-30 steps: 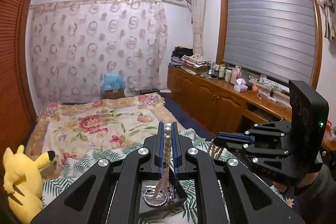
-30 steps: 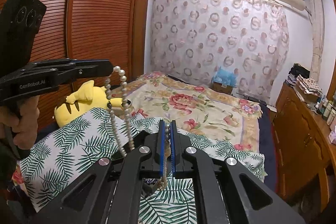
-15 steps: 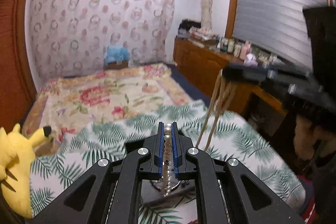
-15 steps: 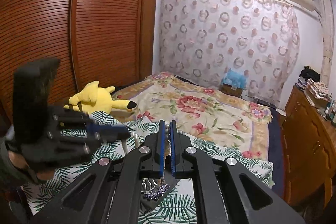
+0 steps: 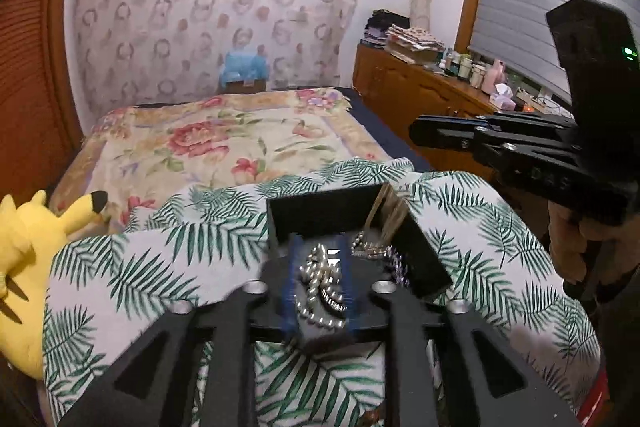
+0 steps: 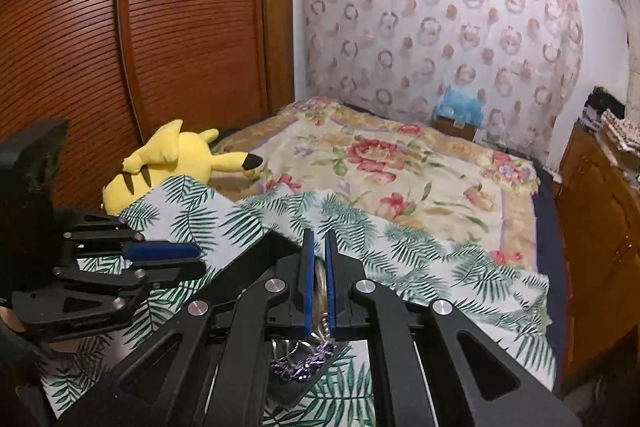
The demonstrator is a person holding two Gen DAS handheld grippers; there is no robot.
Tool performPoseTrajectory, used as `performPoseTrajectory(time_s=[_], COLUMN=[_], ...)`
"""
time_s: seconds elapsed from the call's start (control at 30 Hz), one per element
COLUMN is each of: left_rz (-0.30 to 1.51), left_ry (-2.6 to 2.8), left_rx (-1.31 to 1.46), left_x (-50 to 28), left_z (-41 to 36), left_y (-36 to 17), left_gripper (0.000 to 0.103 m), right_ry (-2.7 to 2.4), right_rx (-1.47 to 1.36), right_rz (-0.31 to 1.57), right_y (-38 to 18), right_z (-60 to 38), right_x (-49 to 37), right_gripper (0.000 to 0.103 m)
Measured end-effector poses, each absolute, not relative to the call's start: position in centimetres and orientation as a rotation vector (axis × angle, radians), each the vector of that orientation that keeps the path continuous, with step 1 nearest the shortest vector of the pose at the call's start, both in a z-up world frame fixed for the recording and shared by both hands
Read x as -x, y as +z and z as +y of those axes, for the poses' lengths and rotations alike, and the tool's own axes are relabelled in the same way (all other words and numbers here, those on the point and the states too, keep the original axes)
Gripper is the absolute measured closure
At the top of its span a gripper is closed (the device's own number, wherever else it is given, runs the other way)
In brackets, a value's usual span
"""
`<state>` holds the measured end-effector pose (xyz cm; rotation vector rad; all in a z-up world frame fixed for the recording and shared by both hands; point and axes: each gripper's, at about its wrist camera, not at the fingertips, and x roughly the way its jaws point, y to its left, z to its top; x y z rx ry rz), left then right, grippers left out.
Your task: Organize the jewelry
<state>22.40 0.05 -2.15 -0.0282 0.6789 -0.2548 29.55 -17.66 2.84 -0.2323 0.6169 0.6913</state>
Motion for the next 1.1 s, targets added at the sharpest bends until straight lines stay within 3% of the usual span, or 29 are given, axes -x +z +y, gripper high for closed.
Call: performPoseTrajectory(time_s=[1.1], left_rz=[0.719], left_ry=[-0.248], left_rx=[0.028], left_x=[-8.4], left_z=[-0.1], left_y=[-6.3], left_gripper=[0.079], right_ry=[0.681], right_rx=[0.113], right_rz=[0.731], right_y=[-5.2], right_z=[-23.6], right_x=[-10.2], right_gripper=[0.091])
